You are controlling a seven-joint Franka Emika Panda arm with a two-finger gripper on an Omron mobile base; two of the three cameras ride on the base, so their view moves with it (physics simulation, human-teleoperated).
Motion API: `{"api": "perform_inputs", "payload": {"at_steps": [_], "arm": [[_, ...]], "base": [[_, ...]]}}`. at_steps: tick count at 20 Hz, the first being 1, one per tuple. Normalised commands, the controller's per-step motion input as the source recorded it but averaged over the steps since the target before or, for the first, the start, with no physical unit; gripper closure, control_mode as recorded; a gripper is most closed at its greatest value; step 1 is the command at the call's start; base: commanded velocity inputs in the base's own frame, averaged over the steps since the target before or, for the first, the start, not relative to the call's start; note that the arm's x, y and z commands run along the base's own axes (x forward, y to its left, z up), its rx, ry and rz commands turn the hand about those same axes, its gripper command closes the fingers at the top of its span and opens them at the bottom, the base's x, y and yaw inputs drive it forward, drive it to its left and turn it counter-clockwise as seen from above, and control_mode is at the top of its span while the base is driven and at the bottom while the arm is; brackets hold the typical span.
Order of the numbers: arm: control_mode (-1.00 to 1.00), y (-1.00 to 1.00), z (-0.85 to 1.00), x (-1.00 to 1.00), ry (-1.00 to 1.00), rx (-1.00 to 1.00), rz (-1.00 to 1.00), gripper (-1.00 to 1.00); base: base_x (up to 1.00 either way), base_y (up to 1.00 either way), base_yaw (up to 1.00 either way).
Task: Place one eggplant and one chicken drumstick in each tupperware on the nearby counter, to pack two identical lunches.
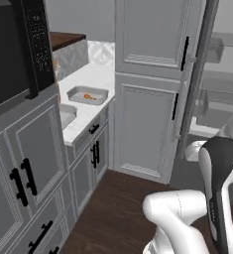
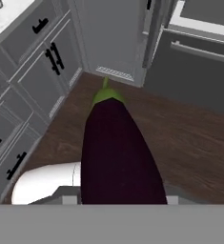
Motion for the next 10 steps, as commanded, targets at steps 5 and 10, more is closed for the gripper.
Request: {"api": "perform_inputs", "payload": {"at_steps": [5, 10], "arm": [[1.00, 0.00, 0.00, 0.00, 0.00, 0.00, 0.00, 1.00], [1.00, 0.00, 0.00, 0.00, 0.00, 0.00, 0.00, 1.00]], "base": [[0.60, 0.52, 0.36], [1.00, -0.16, 0.16]]}}
